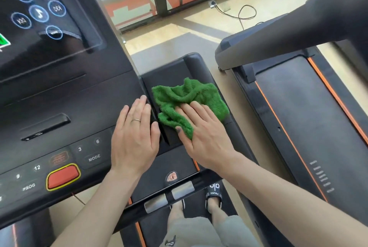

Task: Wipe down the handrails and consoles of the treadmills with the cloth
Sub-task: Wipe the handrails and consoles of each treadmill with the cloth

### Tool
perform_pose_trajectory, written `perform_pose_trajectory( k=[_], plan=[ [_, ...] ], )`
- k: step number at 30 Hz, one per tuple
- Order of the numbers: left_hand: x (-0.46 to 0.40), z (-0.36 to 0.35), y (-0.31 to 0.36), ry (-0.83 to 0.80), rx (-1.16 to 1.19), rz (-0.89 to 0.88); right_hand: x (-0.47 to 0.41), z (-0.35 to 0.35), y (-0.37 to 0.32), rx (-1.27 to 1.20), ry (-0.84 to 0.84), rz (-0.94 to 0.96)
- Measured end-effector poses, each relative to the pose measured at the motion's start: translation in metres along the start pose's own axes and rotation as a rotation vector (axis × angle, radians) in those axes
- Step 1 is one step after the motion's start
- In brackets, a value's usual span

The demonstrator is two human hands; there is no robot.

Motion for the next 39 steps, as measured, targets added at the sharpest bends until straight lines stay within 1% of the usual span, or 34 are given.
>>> perform_pose_trajectory(
  k=[4,9,12,14,17,18,21,24,26,27,28,30,31,33,36,39],
  plan=[
    [-0.008,0.004,0.014,-0.014,0.011,-0.002,0.025,-0.002,0.013,0.033,-0.017,-0.071],
    [-0.017,-0.003,0.045,-0.077,0.005,-0.054,-0.045,0.007,0.035,0.015,-0.071,-0.183],
    [-0.017,-0.011,0.057,-0.11,-0.026,-0.024,-0.06,0.009,0.04,-0.027,-0.1,-0.204],
    [-0.014,-0.016,0.062,-0.128,-0.024,-0.017,-0.033,0.009,0.039,-0.098,-0.043,-0.222],
    [-0.008,-0.022,0.067,-0.156,-0.024,-0.011,0.05,0.006,0.032,-0.156,0.063,-0.275],
    [-0.008,-0.024,0.068,-0.162,-0.037,-0.005,0.082,0.004,0.029,-0.135,0.059,-0.287],
    [-0.008,-0.026,0.074,-0.185,-0.088,0.018,0.146,-0.004,0.021,-0.031,-0.056,-0.231],
    [-0.008,-0.026,0.082,-0.21,-0.123,0.051,0.136,-0.006,0.033,-0.019,-0.067,-0.14],
    [-0.008,-0.028,0.086,-0.223,-0.123,0.079,0.103,0.003,0.046,-0.097,-0.003,-0.139],
    [-0.008,-0.029,0.087,-0.222,-0.123,0.092,0.084,0.009,0.056,-0.217,0.025,-0.201],
    [-0.008,-0.03,0.089,-0.219,-0.129,0.105,0.067,0.013,0.067,-0.385,0.033,-0.306],
    [-0.008,-0.03,0.091,-0.219,-0.141,0.137,0.039,0.015,0.085,-0.7,-0.021,-0.51],
    [-0.007,-0.03,0.093,-0.227,-0.152,0.148,0.032,0.014,0.089,-0.776,-0.059,-0.59],
    [-0.007,-0.032,0.098,-0.253,-0.165,0.174,0.034,0.015,0.092,-0.862,-0.09,-0.67],
    [-0.008,-0.033,0.104,-0.265,-0.17,0.239,0.065,0.015,0.09,-0.987,-0.113,-0.71],
    [-0.005,-0.034,0.115,-0.276,-0.165,0.281,0.119,0.006,0.092,-1.006,-0.151,-0.798]
  ],
)
Point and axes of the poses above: each hand's wrist, its own x-axis away from the middle knuckle, its own z-axis out of the back of the hand, y = z × x, the point moved 4 cm from there along -x, towards the middle knuckle, and after that the axes turned 7 degrees about -y, right-handed, at the moved point
